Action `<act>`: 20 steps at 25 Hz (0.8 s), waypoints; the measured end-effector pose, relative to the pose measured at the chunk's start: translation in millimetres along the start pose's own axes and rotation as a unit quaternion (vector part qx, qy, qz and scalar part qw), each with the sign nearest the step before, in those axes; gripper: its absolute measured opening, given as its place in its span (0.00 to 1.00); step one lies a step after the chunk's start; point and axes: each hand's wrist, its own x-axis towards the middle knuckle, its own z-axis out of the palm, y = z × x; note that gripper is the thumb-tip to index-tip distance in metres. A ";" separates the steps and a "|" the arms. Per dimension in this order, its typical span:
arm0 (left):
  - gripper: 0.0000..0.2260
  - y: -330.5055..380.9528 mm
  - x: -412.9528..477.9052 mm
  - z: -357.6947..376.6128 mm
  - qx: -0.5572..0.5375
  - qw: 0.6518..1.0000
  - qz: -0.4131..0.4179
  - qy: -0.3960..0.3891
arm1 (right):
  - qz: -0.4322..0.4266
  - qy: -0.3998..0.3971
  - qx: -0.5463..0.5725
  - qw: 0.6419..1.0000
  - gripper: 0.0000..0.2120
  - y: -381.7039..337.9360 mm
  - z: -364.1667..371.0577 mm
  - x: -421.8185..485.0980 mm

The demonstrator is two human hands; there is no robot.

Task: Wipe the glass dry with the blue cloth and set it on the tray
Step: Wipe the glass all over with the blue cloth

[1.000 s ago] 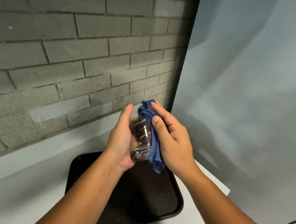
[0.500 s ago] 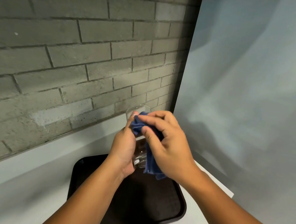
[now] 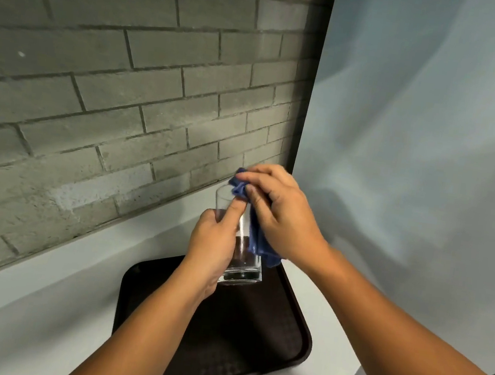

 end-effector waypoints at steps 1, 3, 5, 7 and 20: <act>0.27 -0.1 -1.3 1.1 -0.002 1.000 -0.006 -0.005 | 0.016 0.006 0.001 1.000 0.13 2.1 -0.7 2.1; 0.26 -3.4 0.5 1.1 -0.004 1.000 0.006 -0.011 | -0.027 -0.023 -0.016 0.999 0.13 1.4 0.5 0.6; 0.24 -4.1 1.1 0.0 -0.006 1.000 0.012 -0.006 | -0.068 -0.041 -0.040 0.996 0.13 6.3 0.3 2.2; 0.29 -3.1 -0.2 0.3 -0.025 1.000 -0.006 -0.012 | -0.027 -0.024 -0.044 0.998 0.13 10.4 -3.3 9.2; 0.32 6.8 7.3 -3.8 -0.173 0.984 -0.037 -0.019 | 0.071 0.076 0.178 0.979 0.13 6.7 17.3 -24.6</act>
